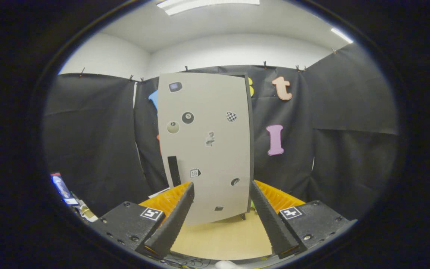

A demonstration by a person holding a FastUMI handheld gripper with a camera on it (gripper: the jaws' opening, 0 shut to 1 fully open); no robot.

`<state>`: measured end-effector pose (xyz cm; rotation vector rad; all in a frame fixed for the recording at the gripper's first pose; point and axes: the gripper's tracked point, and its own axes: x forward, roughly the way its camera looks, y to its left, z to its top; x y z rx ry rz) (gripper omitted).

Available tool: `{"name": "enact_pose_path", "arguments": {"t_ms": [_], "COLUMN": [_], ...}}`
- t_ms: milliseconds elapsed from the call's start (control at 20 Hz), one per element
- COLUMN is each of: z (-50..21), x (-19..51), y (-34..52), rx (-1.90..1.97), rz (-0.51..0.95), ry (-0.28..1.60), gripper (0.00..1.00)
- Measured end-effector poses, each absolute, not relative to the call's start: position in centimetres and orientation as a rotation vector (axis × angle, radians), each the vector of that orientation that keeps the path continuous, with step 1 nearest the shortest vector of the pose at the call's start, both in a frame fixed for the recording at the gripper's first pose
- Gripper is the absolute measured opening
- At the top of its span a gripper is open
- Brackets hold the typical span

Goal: Open the shoe cabinet door, grab the shoes and put them into the shoe cabinet, then close the shoe cabinet door.

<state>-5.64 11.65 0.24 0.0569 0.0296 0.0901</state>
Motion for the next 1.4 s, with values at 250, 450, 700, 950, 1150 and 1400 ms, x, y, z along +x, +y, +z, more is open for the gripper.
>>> {"name": "enact_pose_path", "arguments": {"t_ms": [250, 450, 700, 950, 1150, 1400], "z": [0.17, -0.12, 0.16, 0.31, 0.28, 0.49], "x": [-5.90, -5.78, -5.67, -5.71, -5.53, -5.41], "y": [10.63, 10.62, 10.95, 10.96, 10.86, 11.04], "rx": [0.048, 0.023, 0.022, 0.009, 0.014, 0.013], "rz": [0.062, 0.056, 0.060, 0.059, 0.060, 0.059], "ry": [0.035, 0.044, 0.039, 0.032, 0.033, 0.030], "gripper": [0.99, 0.99, 0.99, 0.99, 0.98, 0.99]}}
